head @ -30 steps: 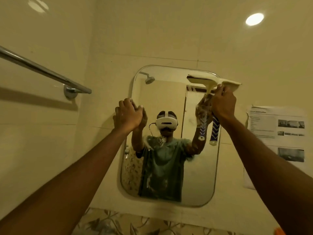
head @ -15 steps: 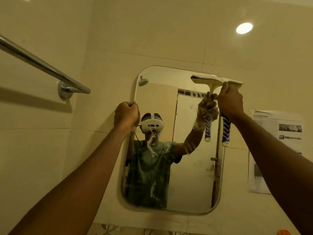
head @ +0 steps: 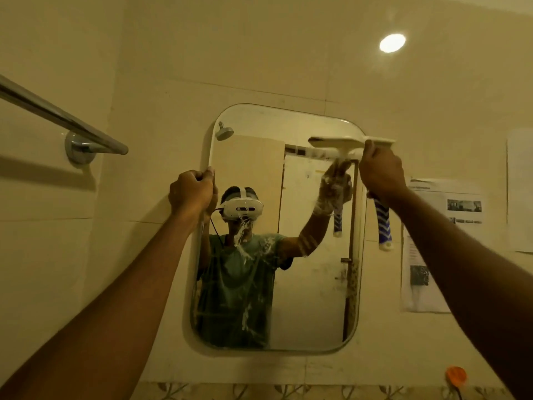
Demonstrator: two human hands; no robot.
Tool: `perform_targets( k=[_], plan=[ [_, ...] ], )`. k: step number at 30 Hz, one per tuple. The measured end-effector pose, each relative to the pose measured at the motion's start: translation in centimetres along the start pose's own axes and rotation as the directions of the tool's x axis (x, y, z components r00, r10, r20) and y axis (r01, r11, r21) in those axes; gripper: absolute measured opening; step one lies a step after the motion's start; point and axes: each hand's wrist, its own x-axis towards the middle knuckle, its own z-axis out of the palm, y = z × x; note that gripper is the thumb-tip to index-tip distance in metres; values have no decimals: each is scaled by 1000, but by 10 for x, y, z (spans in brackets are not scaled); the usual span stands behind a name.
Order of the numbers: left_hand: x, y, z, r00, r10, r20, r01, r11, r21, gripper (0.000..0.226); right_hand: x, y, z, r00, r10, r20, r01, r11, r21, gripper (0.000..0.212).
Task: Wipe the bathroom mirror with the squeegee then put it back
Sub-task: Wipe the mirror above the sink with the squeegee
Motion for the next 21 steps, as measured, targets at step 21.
perform_targets(
  k=[21],
  plan=[
    [-4,-9,-1,997,61,-48,-63,997,-35,47,0,1,6,999,-41,29,40,999,24,45]
  ],
)
